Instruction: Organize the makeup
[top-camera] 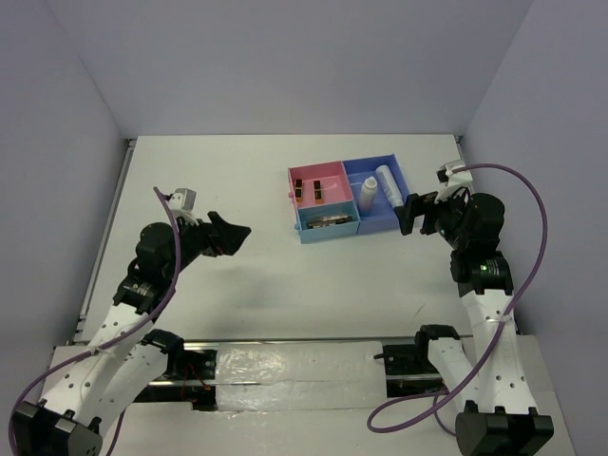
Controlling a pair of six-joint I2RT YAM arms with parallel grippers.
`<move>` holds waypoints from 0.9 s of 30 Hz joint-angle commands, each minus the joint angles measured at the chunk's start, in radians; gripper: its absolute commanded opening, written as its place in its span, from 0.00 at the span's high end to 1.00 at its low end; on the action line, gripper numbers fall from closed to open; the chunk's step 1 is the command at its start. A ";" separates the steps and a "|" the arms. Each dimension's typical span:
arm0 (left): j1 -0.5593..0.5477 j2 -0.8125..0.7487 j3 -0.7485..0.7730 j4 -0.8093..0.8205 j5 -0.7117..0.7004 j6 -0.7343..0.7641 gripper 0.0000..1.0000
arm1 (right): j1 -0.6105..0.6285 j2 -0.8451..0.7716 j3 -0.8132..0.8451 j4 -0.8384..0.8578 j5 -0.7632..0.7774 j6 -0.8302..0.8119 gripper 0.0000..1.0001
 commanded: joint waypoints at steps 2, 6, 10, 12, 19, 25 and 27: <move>0.007 -0.018 -0.004 0.032 0.001 -0.004 0.01 | -0.001 -0.019 -0.005 0.027 0.014 0.012 0.01; 0.005 -0.025 -0.008 0.029 0.001 -0.002 0.01 | -0.001 -0.017 -0.001 0.024 0.017 0.009 0.00; 0.007 -0.028 -0.011 0.030 0.001 -0.005 0.01 | -0.001 -0.014 0.002 0.023 0.020 0.007 0.00; 0.007 -0.028 -0.015 0.032 -0.001 -0.007 0.01 | -0.001 -0.011 0.001 0.021 0.020 0.007 0.00; 0.007 -0.028 -0.015 0.030 -0.002 -0.004 0.01 | -0.001 -0.008 0.001 0.024 0.030 0.003 0.01; 0.007 -0.022 -0.010 0.038 -0.001 -0.005 0.01 | -0.001 -0.006 -0.001 0.027 0.033 0.001 0.01; 0.005 -0.019 -0.007 0.038 -0.001 -0.004 0.01 | -0.001 -0.008 -0.001 0.029 0.033 0.001 0.00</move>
